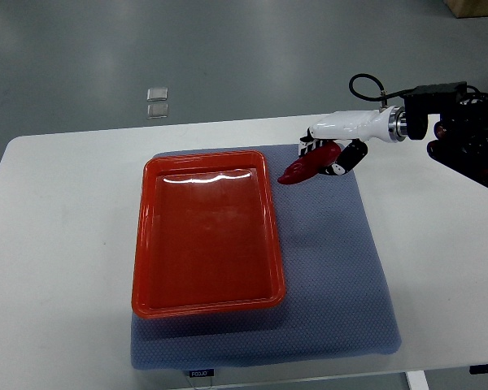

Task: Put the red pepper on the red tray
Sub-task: 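Carry the held pepper over the tray and lower it inside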

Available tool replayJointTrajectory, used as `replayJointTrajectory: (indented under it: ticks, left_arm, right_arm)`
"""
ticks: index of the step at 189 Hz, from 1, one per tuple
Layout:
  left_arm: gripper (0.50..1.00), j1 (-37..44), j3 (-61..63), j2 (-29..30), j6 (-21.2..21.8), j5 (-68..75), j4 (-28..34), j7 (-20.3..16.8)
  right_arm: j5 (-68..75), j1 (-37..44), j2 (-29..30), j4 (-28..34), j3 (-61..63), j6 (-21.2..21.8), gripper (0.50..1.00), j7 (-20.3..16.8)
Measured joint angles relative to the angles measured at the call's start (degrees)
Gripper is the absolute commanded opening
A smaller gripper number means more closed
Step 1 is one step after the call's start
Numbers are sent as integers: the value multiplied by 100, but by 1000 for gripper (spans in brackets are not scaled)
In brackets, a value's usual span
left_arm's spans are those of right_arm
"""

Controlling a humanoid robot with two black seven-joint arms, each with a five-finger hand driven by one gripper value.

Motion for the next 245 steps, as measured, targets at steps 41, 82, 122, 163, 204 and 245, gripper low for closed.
replayJointTrajectory:
  ticks: [41,82,122,163,204,245]
  left_arm:
    - [1000,-1,0,0,0,2,0,0]
    - [1000,-2,0,0,0,2,0,0]
    - [1000,-1,0,0,0,2,0,1]
    - [1000,-3,0,0,0,2,0,0]
    - [1000,-1,0,0,0,2,0,0]
    - [1000,0,0,0,0,1,0,1]
  right_arm:
    - [260,311,510,71,6,372,500,-48]
    - [746,403,1060,-2,-6,627,500,-339]
    - [793,486,1562,-229,-21,836,500,-619]
    - [793,521,2222,-755,-18,1002,500,-969]
    - [793,524,2319,-1202,-13,1104,500,-1198]
    - [777,503,2323,-1235,-71,1111,500,-1269]
